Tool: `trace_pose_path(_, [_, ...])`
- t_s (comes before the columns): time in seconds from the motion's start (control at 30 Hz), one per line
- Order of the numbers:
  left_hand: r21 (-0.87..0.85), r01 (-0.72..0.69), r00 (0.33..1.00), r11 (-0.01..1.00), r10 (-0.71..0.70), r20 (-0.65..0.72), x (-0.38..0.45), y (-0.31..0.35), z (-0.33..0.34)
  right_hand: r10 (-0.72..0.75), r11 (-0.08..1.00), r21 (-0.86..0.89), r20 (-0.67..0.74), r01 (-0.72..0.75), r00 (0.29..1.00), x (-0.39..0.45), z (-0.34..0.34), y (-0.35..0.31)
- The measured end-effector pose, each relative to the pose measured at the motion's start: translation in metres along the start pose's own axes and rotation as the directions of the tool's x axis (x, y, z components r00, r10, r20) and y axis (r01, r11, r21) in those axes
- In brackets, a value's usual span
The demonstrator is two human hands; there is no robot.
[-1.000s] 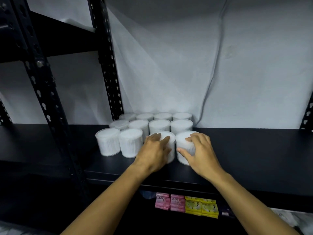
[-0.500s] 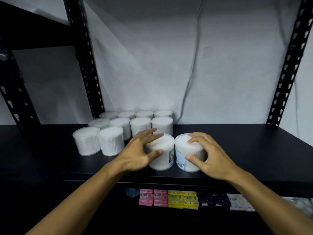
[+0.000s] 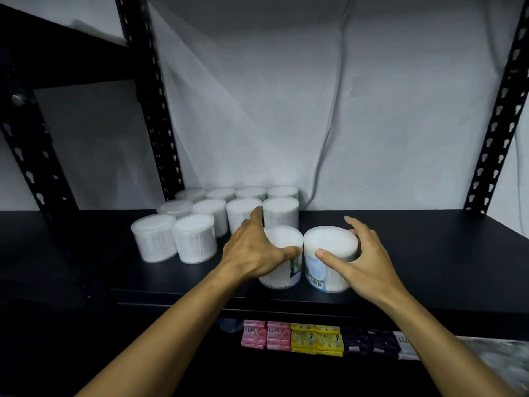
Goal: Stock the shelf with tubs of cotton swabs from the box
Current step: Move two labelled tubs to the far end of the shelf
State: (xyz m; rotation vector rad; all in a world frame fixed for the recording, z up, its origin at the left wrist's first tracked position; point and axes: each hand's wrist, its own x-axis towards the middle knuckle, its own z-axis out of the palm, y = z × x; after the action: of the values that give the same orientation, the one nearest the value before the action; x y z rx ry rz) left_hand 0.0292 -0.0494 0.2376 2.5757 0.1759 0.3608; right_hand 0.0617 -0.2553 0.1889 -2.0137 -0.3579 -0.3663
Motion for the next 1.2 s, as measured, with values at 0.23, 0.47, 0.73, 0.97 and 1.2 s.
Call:
trace_pose_path(0.23, [-0.233, -0.019, 0.986, 0.972, 0.057, 0.156, 0.007, -0.012, -0.005, 0.030, 0.982, 0.179, 0.195, -0.066, 0.980, 0.012, -0.014, 0.015])
trace_pose_path(0.47, [-0.205, -0.036, 0.976, 0.978, 0.079, 0.202, 0.005, -0.013, -0.011, 0.036, 0.972, 0.207, 0.324, -0.108, 0.946, 0.014, -0.021, 0.007])
trace_pose_path(0.73, [-0.100, 0.063, 0.997, 0.993, -0.068, -0.042, 0.003, -0.009, 0.006, 0.009, 1.000, -0.028, -0.009, -0.010, 1.000, 0.003, -0.007, -0.005])
trace_pose_path(0.97, [-0.226, 0.033, 0.999, 0.973, -0.029, 0.021, 0.006, -0.012, 0.002, 0.010, 0.996, 0.087, 0.013, -0.011, 1.000, 0.008, -0.008, 0.002])
trace_pose_path(1.2, [-0.303, -0.020, 0.985, 0.953, 0.071, 0.157, 0.006, -0.017, -0.005, 0.030, 0.961, 0.264, 0.183, -0.079, 0.983, 0.011, -0.015, 0.009])
